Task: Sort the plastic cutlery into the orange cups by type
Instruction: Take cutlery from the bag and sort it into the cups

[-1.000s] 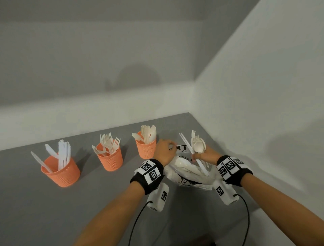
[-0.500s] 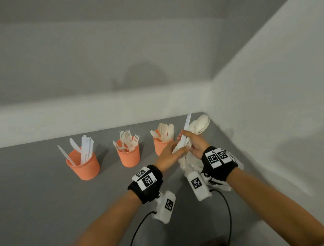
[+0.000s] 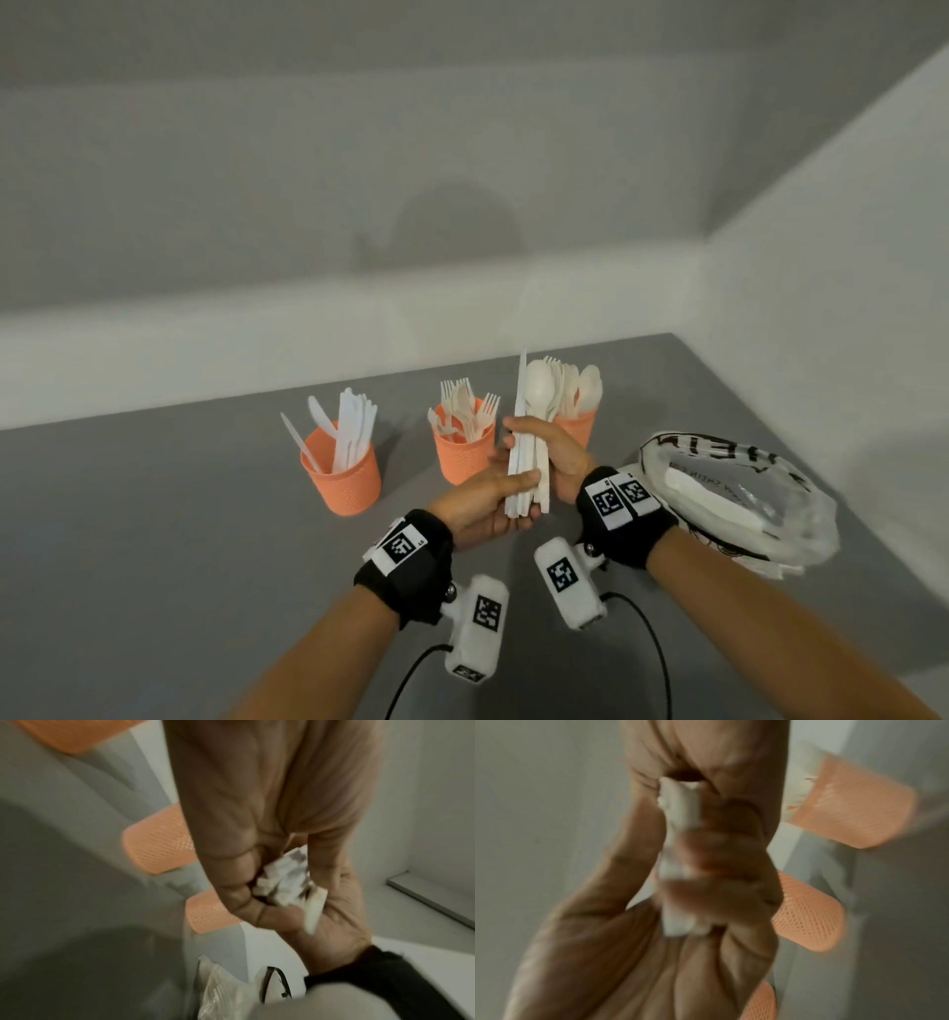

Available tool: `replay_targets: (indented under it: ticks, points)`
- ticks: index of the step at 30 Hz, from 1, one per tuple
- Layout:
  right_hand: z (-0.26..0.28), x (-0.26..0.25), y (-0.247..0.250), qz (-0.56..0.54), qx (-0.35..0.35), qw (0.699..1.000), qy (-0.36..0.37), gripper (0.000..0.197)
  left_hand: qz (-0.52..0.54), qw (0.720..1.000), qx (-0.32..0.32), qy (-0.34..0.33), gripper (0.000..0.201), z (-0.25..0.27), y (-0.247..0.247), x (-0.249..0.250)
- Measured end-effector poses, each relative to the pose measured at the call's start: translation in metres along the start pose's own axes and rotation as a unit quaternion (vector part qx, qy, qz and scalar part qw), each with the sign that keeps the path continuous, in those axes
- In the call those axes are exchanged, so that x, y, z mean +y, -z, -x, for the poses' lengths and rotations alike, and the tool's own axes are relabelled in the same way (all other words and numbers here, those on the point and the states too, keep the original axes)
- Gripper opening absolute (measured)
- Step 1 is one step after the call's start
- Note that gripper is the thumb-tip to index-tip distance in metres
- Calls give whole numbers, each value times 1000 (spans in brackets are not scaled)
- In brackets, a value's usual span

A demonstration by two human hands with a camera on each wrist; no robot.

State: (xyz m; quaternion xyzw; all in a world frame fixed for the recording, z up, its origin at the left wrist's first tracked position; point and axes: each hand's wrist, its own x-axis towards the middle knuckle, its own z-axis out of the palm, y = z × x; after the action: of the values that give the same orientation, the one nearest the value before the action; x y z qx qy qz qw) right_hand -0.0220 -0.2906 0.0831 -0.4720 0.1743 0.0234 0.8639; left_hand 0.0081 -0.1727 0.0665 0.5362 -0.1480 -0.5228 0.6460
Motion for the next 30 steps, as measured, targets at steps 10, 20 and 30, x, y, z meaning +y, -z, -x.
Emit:
replay_targets:
  ticks: [10, 20, 30]
  points:
    - [-23, 32, -55, 128, 138, 958, 216, 14, 295, 942, 162, 5, 43, 13, 37, -2]
    - [-40, 48, -48, 121, 132, 971, 157, 11, 130, 977, 170, 22, 28, 23, 34, 2]
    - [-39, 44, -37, 37, -46, 996, -64, 20, -84, 947, 281, -132, 20, 25, 58, 44]
